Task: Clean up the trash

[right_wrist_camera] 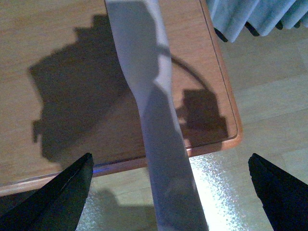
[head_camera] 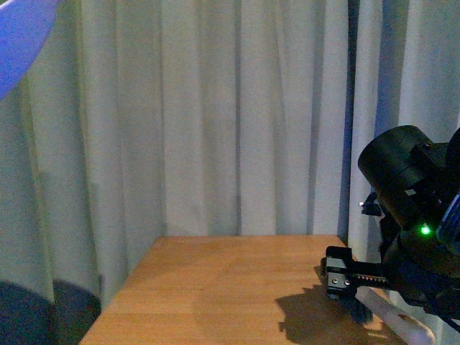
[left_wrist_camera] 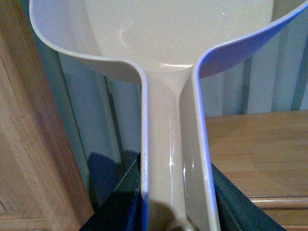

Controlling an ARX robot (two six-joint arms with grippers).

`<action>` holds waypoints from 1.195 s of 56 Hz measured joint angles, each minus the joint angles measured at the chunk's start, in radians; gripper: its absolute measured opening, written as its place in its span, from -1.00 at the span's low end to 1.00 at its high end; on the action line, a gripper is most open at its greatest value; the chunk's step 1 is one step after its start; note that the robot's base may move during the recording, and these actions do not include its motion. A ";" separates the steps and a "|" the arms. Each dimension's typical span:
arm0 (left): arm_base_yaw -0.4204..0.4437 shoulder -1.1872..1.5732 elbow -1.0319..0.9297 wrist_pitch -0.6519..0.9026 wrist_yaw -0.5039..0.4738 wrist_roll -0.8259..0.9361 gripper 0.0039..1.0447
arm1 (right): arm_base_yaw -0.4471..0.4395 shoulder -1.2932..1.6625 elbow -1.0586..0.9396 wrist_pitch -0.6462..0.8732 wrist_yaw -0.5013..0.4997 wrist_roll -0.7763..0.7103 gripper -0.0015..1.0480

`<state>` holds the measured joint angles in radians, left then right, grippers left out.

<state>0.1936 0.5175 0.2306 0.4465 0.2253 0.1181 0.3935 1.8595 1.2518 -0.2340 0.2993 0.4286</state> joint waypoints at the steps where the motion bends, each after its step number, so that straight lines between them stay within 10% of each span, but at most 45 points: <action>1: 0.000 0.000 0.000 0.000 0.000 0.000 -0.48 | 0.000 0.002 0.000 0.000 0.000 0.001 0.86; 18: 0.000 0.000 0.000 0.000 0.000 0.000 -0.48 | -0.001 0.032 0.002 0.006 -0.005 0.022 0.86; 49: 0.000 0.000 0.000 0.000 0.000 0.000 -0.48 | -0.018 0.057 0.005 0.029 -0.031 0.026 -0.58; 67: 0.000 0.000 0.000 0.000 0.000 0.000 -0.48 | -0.034 0.038 -0.028 0.099 -0.005 -0.006 -0.60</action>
<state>0.1936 0.5175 0.2306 0.4465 0.2253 0.1181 0.3595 1.8976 1.2240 -0.1349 0.2943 0.4225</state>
